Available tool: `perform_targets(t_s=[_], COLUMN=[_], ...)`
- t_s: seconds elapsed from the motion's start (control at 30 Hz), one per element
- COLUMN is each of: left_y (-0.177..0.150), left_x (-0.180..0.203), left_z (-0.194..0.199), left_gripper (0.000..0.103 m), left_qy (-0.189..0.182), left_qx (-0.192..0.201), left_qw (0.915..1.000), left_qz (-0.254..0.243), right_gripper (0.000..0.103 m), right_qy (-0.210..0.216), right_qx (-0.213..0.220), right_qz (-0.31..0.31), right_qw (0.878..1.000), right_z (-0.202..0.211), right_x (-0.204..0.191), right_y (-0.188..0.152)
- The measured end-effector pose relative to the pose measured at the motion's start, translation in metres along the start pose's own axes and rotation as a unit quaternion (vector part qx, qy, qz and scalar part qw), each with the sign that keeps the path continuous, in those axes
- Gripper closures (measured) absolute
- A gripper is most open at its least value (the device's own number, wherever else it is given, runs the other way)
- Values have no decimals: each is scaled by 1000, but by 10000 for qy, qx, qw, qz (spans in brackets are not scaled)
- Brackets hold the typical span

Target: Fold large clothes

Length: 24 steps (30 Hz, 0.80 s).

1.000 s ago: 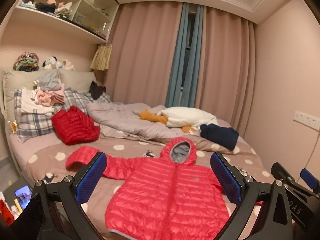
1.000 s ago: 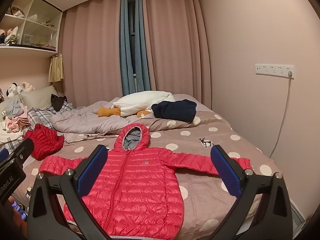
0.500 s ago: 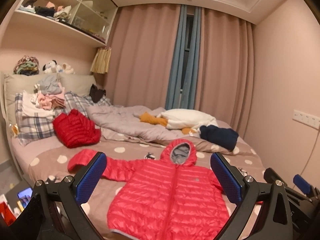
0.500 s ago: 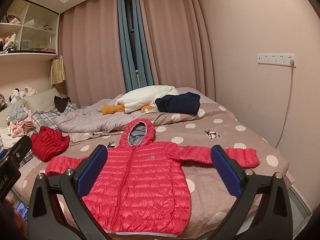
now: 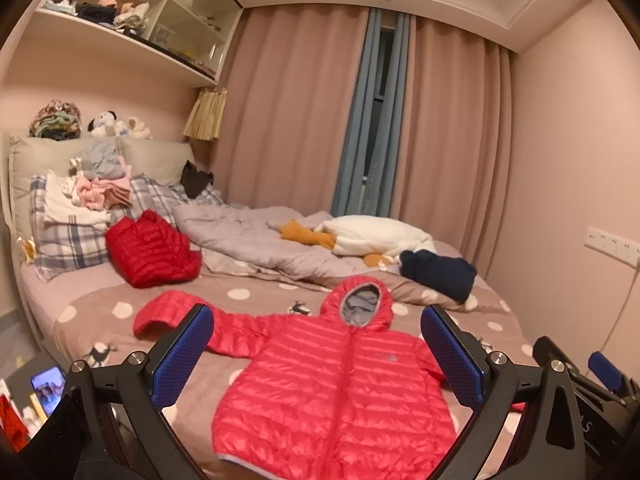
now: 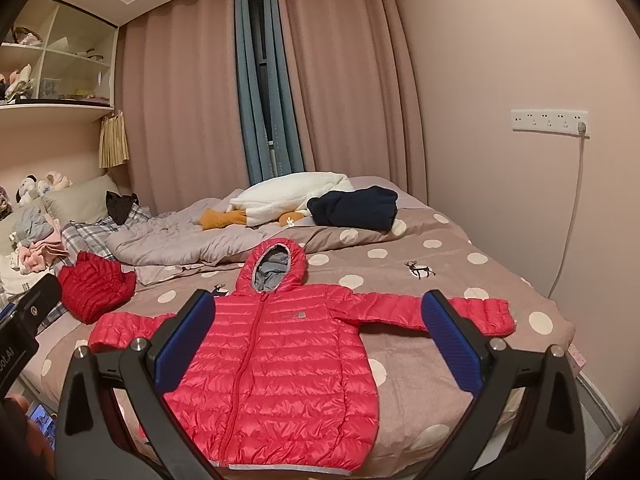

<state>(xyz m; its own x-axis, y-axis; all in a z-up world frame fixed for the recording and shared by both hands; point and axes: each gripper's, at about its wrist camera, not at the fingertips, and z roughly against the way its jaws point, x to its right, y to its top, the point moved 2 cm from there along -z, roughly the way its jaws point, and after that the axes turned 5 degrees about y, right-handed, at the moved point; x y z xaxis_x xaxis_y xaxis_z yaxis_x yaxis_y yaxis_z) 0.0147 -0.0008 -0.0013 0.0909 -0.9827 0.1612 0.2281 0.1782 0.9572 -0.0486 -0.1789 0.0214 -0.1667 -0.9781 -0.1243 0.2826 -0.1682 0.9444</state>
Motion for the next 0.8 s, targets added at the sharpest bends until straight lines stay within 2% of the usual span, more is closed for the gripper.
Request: perform_targets(t_s=[0.33, 0.47, 0.67, 0.8], left_y=[2, 0, -1, 0], left_x=[0, 2, 7, 7], left_z=[1, 1, 4, 5], left_gripper=[1, 1, 1, 1], left_qy=[-92, -57, 65, 17], left_qx=[-24, -37, 74, 61], left_qw=[9999, 10000, 9997, 9997], left_qz=[82, -11, -214, -218], right_gripper=[0, 0, 0, 0], right_qy=[75, -11, 118, 87], right_qx=[7, 5, -4, 34], right_qz=[-36, 83, 56, 1], right_qw=[10000, 10000, 9999, 10000], right_z=[0, 0, 2, 4], right_x=[-3, -6, -8, -7], right_y=[-1, -1, -4, -5])
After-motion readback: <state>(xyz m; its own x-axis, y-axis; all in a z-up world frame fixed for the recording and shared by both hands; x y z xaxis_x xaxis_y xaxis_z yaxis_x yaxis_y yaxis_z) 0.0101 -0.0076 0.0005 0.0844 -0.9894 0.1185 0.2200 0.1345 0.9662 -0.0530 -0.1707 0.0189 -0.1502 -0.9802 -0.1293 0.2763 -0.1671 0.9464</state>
